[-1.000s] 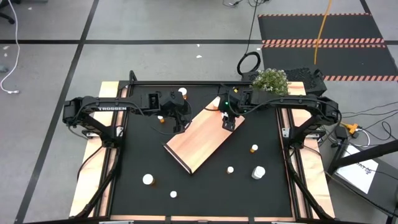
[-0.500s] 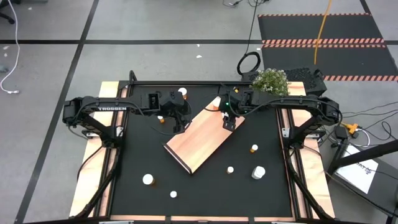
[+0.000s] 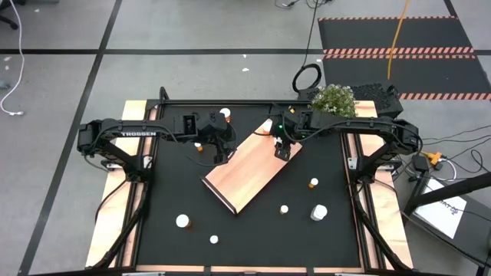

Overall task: Pick and place medicine bottles onto shelf by color
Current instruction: Align the large orange pill bottle with the other large pill bottle on the shelf

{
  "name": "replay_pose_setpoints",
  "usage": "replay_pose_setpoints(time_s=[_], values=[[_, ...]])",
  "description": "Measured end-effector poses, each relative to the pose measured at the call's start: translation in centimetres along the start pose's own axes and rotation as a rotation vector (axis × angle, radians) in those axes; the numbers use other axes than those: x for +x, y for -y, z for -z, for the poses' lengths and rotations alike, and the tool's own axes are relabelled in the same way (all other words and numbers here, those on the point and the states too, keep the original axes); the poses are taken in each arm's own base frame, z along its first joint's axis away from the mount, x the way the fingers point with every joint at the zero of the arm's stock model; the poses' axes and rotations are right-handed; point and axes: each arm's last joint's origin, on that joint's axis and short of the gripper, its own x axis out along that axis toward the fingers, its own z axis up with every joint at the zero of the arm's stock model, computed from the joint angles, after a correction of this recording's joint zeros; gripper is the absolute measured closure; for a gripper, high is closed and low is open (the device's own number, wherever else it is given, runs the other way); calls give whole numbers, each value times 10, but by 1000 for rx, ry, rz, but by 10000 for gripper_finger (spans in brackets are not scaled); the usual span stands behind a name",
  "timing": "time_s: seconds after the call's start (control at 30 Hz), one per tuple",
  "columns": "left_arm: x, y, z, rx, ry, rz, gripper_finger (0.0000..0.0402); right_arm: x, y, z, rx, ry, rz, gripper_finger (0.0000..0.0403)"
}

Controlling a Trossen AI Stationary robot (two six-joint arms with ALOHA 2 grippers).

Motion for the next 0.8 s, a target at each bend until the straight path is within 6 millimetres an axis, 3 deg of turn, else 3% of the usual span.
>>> replay_pose_setpoints(time_s=[0.47,0.6,0.8], values=[[0,0,0,-5,-1,0,128,0,-1,-1,45,5,6,190],[0,0,0,-5,-1,0,128,-9,-2,-2,44,22,18,190],[0,0,0,1,0,0,128,-39,-14,-1,-11,116,-27,190]])
